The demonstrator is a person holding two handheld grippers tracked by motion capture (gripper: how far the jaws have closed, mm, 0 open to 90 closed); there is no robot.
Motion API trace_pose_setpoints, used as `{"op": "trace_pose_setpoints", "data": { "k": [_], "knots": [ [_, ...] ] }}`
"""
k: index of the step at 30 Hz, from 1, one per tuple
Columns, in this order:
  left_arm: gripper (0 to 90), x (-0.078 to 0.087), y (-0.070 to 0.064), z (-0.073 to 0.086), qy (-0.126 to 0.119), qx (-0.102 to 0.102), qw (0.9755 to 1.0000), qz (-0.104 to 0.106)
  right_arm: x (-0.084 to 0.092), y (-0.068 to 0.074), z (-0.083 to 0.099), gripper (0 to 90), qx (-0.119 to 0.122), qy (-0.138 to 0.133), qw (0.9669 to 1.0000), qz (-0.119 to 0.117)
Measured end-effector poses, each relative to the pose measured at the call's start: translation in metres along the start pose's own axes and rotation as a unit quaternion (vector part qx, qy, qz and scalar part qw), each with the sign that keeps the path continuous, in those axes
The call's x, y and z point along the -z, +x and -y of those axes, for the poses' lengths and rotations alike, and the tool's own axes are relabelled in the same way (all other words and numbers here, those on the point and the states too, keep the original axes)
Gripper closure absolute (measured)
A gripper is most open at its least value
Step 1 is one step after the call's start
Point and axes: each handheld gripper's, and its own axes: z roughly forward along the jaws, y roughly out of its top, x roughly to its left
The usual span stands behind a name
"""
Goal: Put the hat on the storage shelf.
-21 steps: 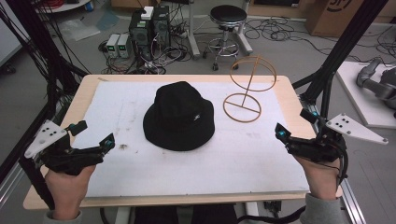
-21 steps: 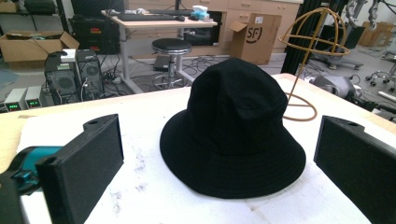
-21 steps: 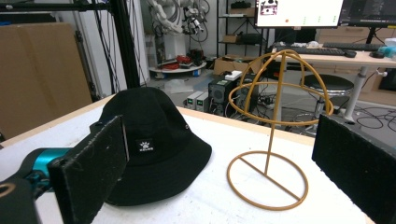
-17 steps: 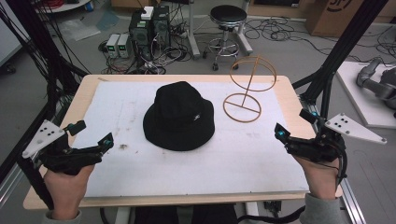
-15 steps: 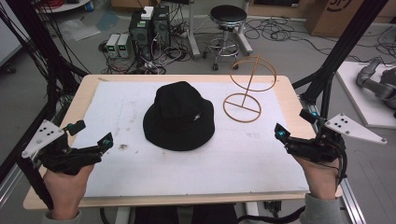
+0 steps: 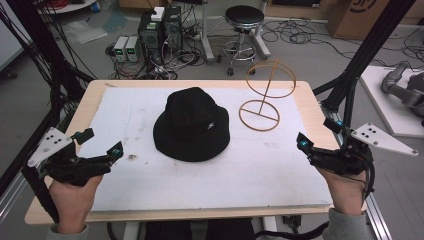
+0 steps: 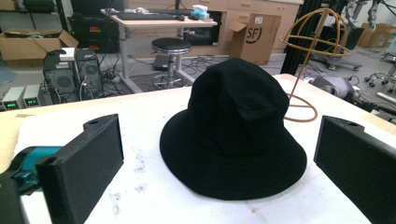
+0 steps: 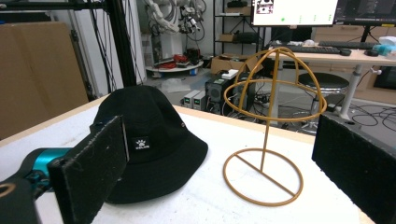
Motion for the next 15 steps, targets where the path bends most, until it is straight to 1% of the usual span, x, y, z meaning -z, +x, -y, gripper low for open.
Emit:
{"op": "trace_pose_setpoints", "data": {
  "k": [2,5,9,12,13,15],
  "knots": [
    [1.8,0.000,0.000,0.000,0.001,-0.001,1.0000,0.000,0.001,0.000,0.000,3.2,0.002,-0.003,1.0000,0.000],
    [1.7,-0.004,0.001,0.001,0.002,0.001,1.0000,0.002,0.002,0.000,0.000,3.2,0.000,-0.002,1.0000,0.001],
    [1.8,-0.008,0.001,0.000,0.004,0.001,1.0000,0.005,0.005,0.000,0.001,3.2,0.002,0.002,1.0000,0.003],
    [1.7,-0.016,0.001,0.000,0.006,0.003,0.9999,0.011,0.007,0.000,0.002,3.2,0.004,0.002,1.0000,0.005],
    [1.8,-0.022,0.000,-0.001,0.010,0.002,0.9998,0.014,0.009,0.001,0.003,3.2,0.002,0.003,1.0000,0.006],
    [1.7,-0.029,0.000,-0.001,0.013,0.002,0.9997,0.021,0.010,0.000,0.004,3.2,0.002,0.003,1.0000,0.007]
  ]
}}
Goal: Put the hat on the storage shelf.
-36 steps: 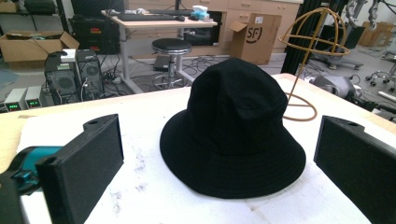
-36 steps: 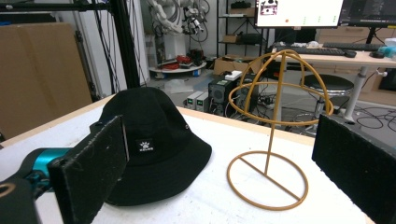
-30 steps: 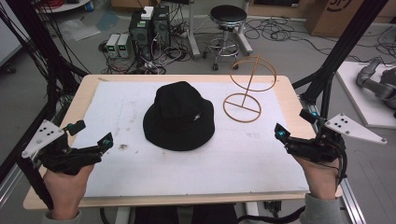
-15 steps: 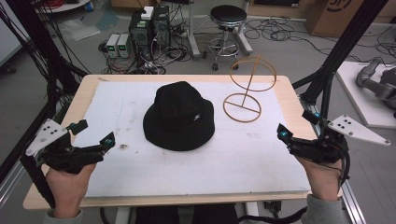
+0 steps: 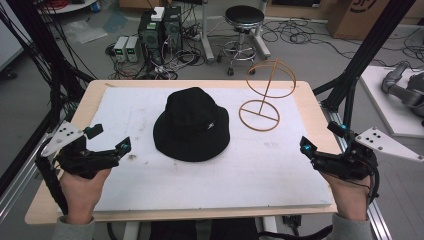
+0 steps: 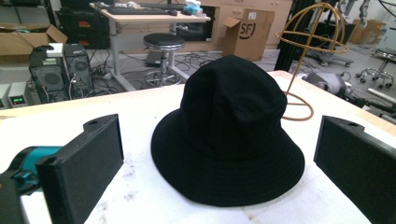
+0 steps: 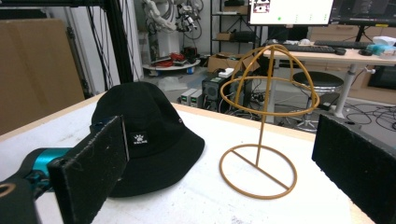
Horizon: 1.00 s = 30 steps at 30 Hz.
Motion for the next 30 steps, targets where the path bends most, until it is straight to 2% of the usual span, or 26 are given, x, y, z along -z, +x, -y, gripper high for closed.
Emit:
{"op": "trace_pose_setpoints", "data": {
  "k": [4,8,10,12,13,17,18,21,28,29,30],
  "knots": [
    [1.8,-0.012,-0.001,-0.002,0.007,-0.007,0.9999,0.012,-0.002,0.001,0.004,3.2,0.000,0.011,0.9999,-0.002],
    [1.8,-0.022,0.002,-0.004,0.009,-0.001,0.9997,0.023,-0.010,0.002,0.008,3.2,0.005,0.022,0.9997,-0.012],
    [1.8,-0.031,0.003,-0.005,0.012,0.001,0.9995,0.028,-0.014,0.001,0.009,3.2,0.009,0.028,0.9994,-0.017],
    [1.7,-0.047,0.004,-0.010,0.022,0.002,0.9991,0.036,-0.017,-0.002,0.010,3.2,0.011,0.035,0.9991,-0.021],
    [1.8,-0.047,0.004,-0.010,0.022,0.002,0.9991,0.036,-0.017,-0.002,0.010,3.2,0.011,0.035,0.9991,-0.021],
    [1.8,-0.068,0.003,-0.020,0.033,-0.009,0.9987,0.039,-0.022,-0.009,0.012,3.2,0.010,0.043,0.9987,-0.025],
    [1.7,-0.077,0.003,-0.025,0.040,-0.015,0.9984,0.037,-0.024,-0.013,0.012,3.2,0.010,0.046,0.9985,-0.026],
    [1.8,-0.086,0.003,-0.030,0.041,-0.022,0.9982,0.038,-0.030,-0.020,0.012,3.2,0.009,0.050,0.9982,-0.032],
    [1.8,-0.123,0.010,-0.043,0.056,-0.020,0.9959,0.068,-0.046,-0.033,0.011,3.2,0.016,0.058,0.9970,-0.050],
    [1.8,-0.135,0.012,-0.044,0.064,-0.022,0.9950,0.074,-0.048,-0.034,0.010,3.2,0.018,0.058,0.9968,-0.052],
    [1.8,-0.135,0.012,-0.044,0.064,-0.022,0.9950,0.074,-0.049,-0.036,0.011,3.2,0.016,0.061,0.9966,-0.054]
  ]
}}
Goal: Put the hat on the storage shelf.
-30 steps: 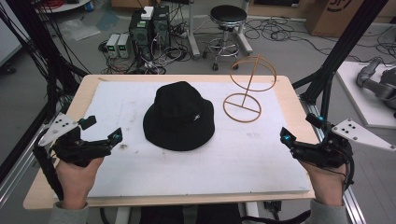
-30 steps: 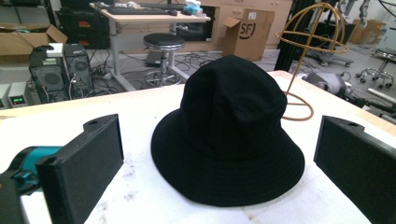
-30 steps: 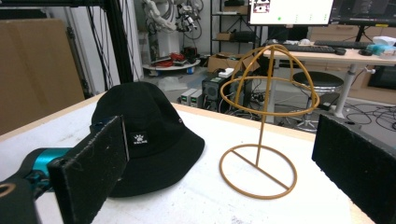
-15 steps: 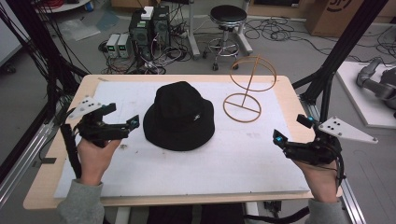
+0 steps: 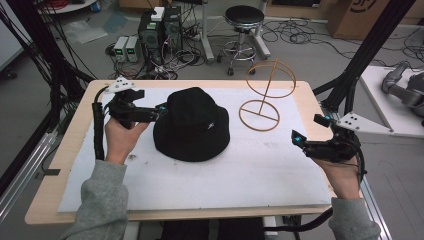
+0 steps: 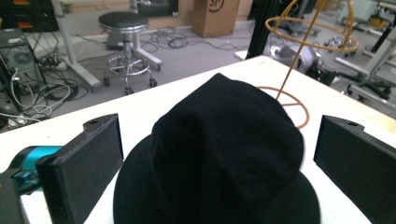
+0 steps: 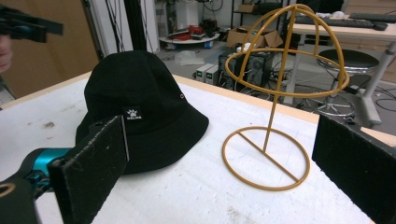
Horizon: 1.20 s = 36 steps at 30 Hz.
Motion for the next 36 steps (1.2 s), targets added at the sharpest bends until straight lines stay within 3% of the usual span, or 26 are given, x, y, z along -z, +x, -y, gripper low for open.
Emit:
{"op": "trace_pose_setpoints", "data": {
  "k": [6,10,14,18,21,26,33,36],
  "knots": [
    [1.8,-0.026,0.010,-0.002,0.009,0.000,0.9996,0.027,-0.008,-0.010,0.003,3.2,-0.001,0.007,0.9999,-0.014],
    [2.2,-0.040,0.012,-0.009,0.016,-0.021,0.9987,0.044,-0.011,-0.019,0.005,3.2,-0.002,0.010,0.9998,-0.019],
    [2.5,-0.063,0.011,-0.016,0.029,-0.032,0.9956,0.083,-0.010,-0.023,0.005,3.2,-0.004,0.007,0.9997,-0.022],
    [2.5,-0.077,0.012,-0.017,0.041,-0.038,0.9934,0.100,-0.009,-0.026,0.005,3.2,-0.001,0.006,0.9997,-0.025],
    [8.2,-0.089,0.012,-0.016,0.049,-0.047,0.9907,0.118,-0.007,-0.028,0.007,3.2,-0.003,0.007,0.9996,-0.026],
    [15.6,-0.107,0.015,-0.009,0.063,-0.040,0.9907,0.114,-0.008,-0.035,0.013,3.2,-0.011,0.014,0.9996,-0.023],
    [32.0,-0.112,0.017,-0.006,0.056,-0.044,0.9905,0.118,-0.007,-0.038,0.017,3.2,-0.013,0.016,0.9996,-0.019],
    [44.1,-0.113,0.016,-0.005,0.057,-0.054,0.9896,0.120,-0.007,-0.038,0.018,3.2,-0.013,0.018,0.9996,-0.019]
  ]
}}
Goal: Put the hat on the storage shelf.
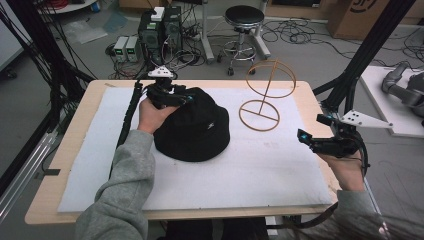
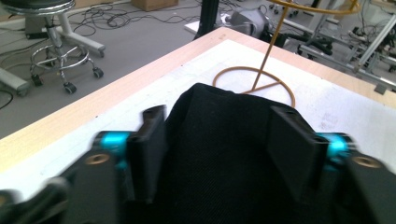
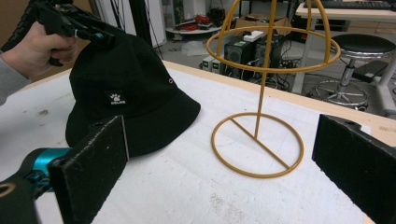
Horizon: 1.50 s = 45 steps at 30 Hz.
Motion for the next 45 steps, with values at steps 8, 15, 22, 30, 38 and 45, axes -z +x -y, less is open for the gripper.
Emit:
{"op": "trace_pose_setpoints", "data": {
  "k": [8,15,22,30,38,45],
  "knots": [
    [60.4,-0.002,0.004,0.003,0.015,0.014,0.9998,0.007,0.000,0.001,0.003,3.2,-0.004,0.000,1.0000,0.002],
    [86.7,-0.005,0.005,0.006,0.026,0.012,0.9993,0.022,0.000,0.002,0.003,3.2,-0.001,0.000,1.0000,0.002],
    [87.9,-0.003,0.003,0.004,0.026,0.016,0.9994,0.018,0.000,0.002,0.003,3.2,-0.004,0.001,1.0000,0.003],
    [88.0,0.017,-0.003,-0.013,-0.007,0.021,0.9997,0.014,-0.001,0.002,0.004,3.2,-0.006,0.002,1.0000,0.003],
    [88.0,0.036,-0.012,-0.038,-0.033,0.027,0.9985,0.033,-0.001,0.003,0.002,3.2,-0.005,0.004,1.0000,0.001],
    [87.9,0.048,-0.026,-0.064,-0.054,0.023,0.9973,0.044,-0.001,0.002,0.002,3.2,-0.009,0.002,0.9999,-0.003]
  ]
}}
